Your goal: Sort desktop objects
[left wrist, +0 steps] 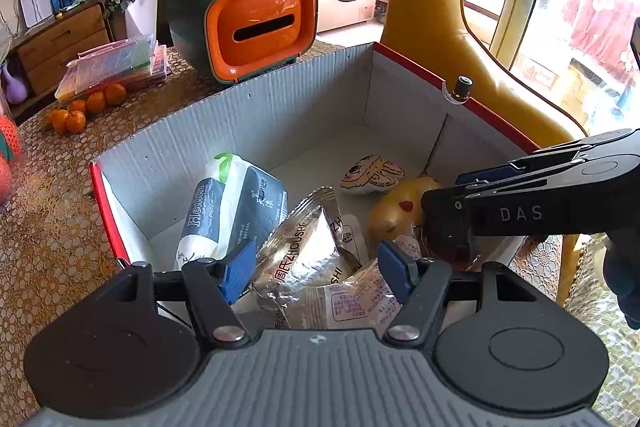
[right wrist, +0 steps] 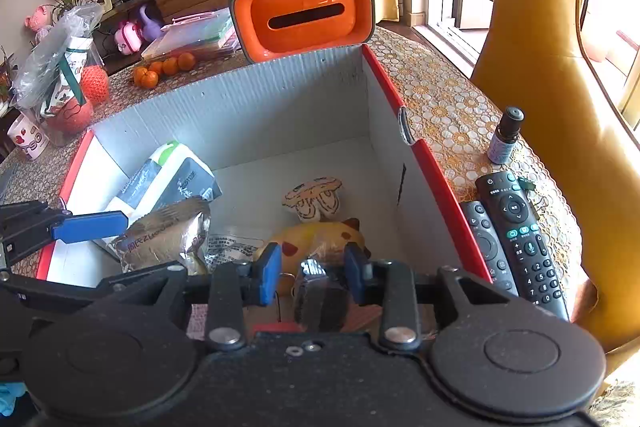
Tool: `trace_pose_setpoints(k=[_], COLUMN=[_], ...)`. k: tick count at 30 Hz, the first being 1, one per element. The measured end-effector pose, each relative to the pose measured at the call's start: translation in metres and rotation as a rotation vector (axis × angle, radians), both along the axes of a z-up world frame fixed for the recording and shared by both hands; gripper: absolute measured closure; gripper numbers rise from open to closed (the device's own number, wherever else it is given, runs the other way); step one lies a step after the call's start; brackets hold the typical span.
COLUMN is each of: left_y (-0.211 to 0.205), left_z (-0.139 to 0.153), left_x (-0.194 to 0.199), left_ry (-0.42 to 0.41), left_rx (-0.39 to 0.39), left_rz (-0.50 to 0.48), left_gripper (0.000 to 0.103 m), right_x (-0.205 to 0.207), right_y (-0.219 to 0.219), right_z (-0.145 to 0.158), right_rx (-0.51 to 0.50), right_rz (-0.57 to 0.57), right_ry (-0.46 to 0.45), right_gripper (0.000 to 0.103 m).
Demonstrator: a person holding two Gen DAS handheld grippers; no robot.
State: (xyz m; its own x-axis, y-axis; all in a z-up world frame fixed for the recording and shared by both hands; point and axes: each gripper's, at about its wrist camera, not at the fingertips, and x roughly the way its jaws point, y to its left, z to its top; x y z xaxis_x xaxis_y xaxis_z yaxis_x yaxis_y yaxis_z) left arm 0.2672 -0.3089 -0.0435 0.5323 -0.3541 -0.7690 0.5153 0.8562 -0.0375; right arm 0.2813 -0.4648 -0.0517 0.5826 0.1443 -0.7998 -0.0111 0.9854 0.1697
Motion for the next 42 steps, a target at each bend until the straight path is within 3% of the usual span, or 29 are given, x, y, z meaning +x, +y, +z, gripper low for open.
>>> trace_pose_setpoints(k=[13,29,42], left_y=[0.019,0.047,0.066], left_z=[0.015,0.041,0.055], left_x=[-0.014,-0.043,-0.077], left_ry=[0.005,-0.033,-0.083], left_rx=[-0.083,-0.137,-0.132], left_rz=[0.030,0.061,0.060], left_gripper=[0.035,0.032,0.032], right_x=[-0.014,-0.057,-0.100], right_y=[0.007,0.018,0.030], right_z=[0.016,0.053,0.072], right_rx=[0.004,-0.011,-0.023], right_rz=[0.017,0.099,0.145], right_ry=[-0.022,-0.116,-0.238], right_gripper=[0.041,0.034,0.029])
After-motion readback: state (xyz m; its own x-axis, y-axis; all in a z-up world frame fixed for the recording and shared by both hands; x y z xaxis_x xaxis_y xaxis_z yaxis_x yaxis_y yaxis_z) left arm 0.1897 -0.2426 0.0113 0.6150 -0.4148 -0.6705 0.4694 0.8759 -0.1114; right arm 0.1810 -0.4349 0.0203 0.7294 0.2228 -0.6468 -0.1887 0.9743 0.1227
